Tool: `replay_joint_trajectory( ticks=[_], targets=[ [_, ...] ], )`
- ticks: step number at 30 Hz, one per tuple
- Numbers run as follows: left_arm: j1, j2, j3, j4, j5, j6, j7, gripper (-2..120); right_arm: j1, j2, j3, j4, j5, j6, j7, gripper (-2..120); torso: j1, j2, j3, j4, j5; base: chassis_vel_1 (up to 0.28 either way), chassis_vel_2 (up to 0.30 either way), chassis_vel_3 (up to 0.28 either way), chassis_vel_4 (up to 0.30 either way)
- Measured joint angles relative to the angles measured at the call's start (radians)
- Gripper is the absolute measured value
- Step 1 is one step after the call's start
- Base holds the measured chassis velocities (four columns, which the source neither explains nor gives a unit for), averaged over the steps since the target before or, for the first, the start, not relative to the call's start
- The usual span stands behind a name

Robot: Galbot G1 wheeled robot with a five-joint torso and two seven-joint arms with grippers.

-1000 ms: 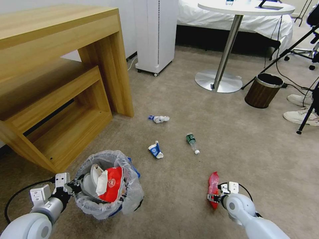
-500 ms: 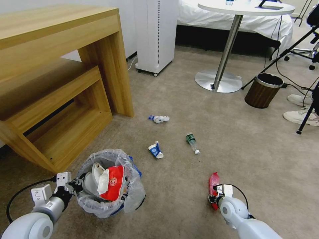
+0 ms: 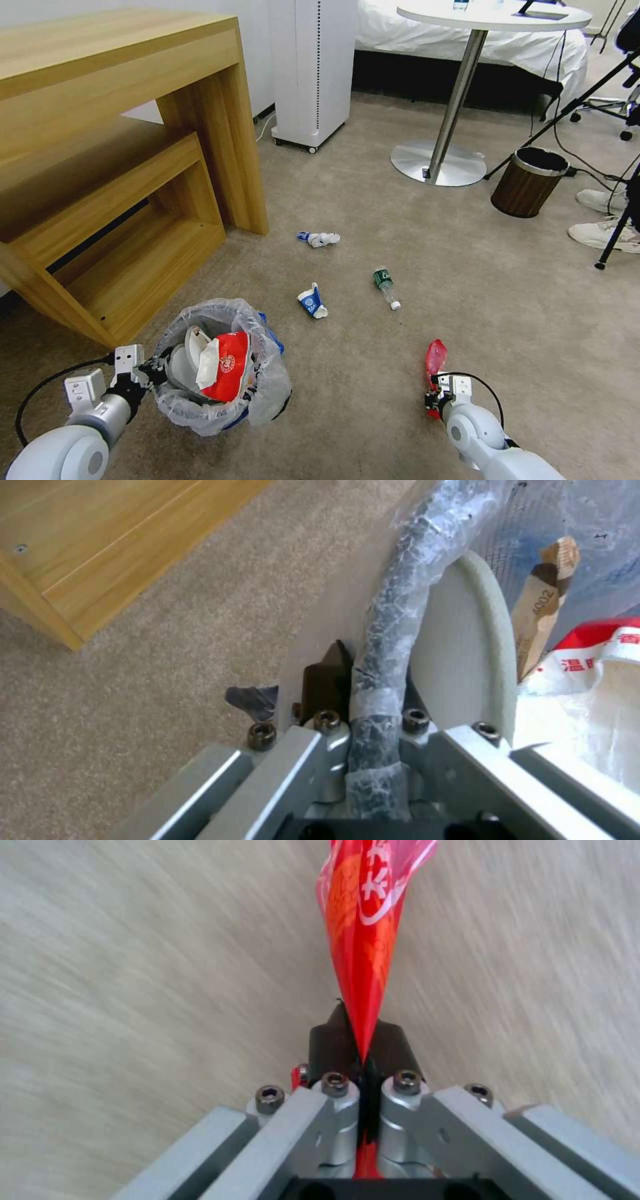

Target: Pick up the trash bin and place the garbage on the floor into it.

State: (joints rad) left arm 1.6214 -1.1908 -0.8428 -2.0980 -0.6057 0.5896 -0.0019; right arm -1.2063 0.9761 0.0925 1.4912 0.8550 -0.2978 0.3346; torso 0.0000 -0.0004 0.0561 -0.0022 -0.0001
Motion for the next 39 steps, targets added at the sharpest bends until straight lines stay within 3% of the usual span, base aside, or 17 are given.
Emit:
replay_joint_trajectory(
  ticks=[2,5,6,8,11,14,15,17,19,22,23,26,27,32,39],
  targets=[
    [-0.001,0.001,0.0,0.0,-0.001,0.0,0.0,0,-0.012,-0.011,0.007,0.021,-0.003,0.05,-0.045,0,0.0,0.0,0.0,0.0001,-0.0002,0.0,0.0,0.0,0.0],
    [-0.005,0.005,-0.001,0.001,-0.002,0.0,0.0,0,-0.024,-0.063,0.02,0.13,-0.033,0.293,-0.255,0,0.0,0.0,0.0,-0.0001,-0.0001,0.0,0.0,0.0,0.0],
    [-0.005,0.005,-0.001,0.001,-0.002,0.0,0.0,0,-0.024,-0.063,0.02,0.13,-0.033,0.293,-0.255,0,0.0,0.0,0.0,-0.0001,-0.0001,0.0,0.0,0.0,0.0],
    [-0.005,0.003,0.001,-0.001,-0.002,0.004,-0.002,0,0.009,-0.103,-0.004,0.215,-0.03,0.389,-0.35,0,0.0,0.0,0.0,-0.0001,-0.0002,0.0,0.0,0.0,0.0],
    [-0.005,0.001,0.003,-0.005,-0.001,0.006,-0.004,0,0.05,-0.135,-0.032,0.288,-0.012,0.423,-0.398,0,0.0,0.0,0.0,0.0002,-0.0002,0.0,0.0,0.0,0.0],
    [-0.005,-0.007,0.007,-0.017,0.003,0.014,-0.007,0,0.162,-0.212,-0.129,0.44,0.05,0.403,-0.403,0,0.0,0.0,0.0,0.0003,-0.0004,0.0,0.0,0.0,0.0],
    [-0.005,-0.007,0.007,-0.017,0.003,0.014,-0.007,0,0.162,-0.212,-0.129,0.44,0.05,0.403,-0.403,0,0.0,0.0,0.0,0.0003,-0.0004,0.0,0.0,0.0,0.0],
    [-0.005,-0.012,0.008,-0.025,0.007,0.018,-0.01,0,0.261,-0.252,-0.241,0.539,0.109,0.353,-0.35,0,0.0,0.0,0.0,-0.0001,-0.0003,0.0,0.0,0.0,0.0],
    [-0.006,-0.014,0.008,-0.028,0.008,0.02,-0.011,0,0.317,-0.258,-0.298,0.573,0.131,0.334,-0.328,0,0.0,0.0,0.0,0.0,-0.0004,0.0,0.0,0.0,0.0],
    [-0.006,-0.023,0.008,-0.037,0.01,0.026,-0.016,0,0.517,-0.236,-0.481,0.611,0.19,0.279,-0.264,0,0.0,0.0,0.0,0.0001,-0.0005,0.0,0.0,0.0,0.0],
    [-0.006,-0.023,0.008,-0.037,0.01,0.026,-0.016,0,0.517,-0.236,-0.481,0.611,0.19,0.279,-0.264,0,0.0,0.0,0.0,0.0001,-0.0005,0.0,0.0,0.0,0.0],
    [-0.005,-0.033,0.008,-0.046,0.011,0.03,-0.022,0,0.696,-0.165,-0.689,0.558,0.227,0.265,-0.225,0,0.0,0.0,0.0,0.0003,-0.0001,0.0,0.0,0.0,0.0],
    [-0.005,-0.033,0.008,-0.046,0.011,0.03,-0.022,0,0.696,-0.165,-0.689,0.558,0.227,0.265,-0.225,0,0.0,0.0,0.0,0.0003,-0.0001,0.0,0.0,0.0,0.0],
    [0.004,-0.039,0.001,-0.053,0.013,0.03,-0.022,0,0.841,-0.078,-0.876,0.448,0.238,0.25,-0.175,0,0.0,0.0,0.0,0.0003,-0.0003,0.0,0.0,0.0,0.0],
    [0.005,-0.039,-0.004,-0.056,0.008,0.026,-0.022,0,0.866,-0.018,-0.958,0.366,0.226,0.241,-0.152,0,0.0,0.0,0.0,0.0001,-0.0002,0.0,0.0,0.0,0.0]
  ],
)
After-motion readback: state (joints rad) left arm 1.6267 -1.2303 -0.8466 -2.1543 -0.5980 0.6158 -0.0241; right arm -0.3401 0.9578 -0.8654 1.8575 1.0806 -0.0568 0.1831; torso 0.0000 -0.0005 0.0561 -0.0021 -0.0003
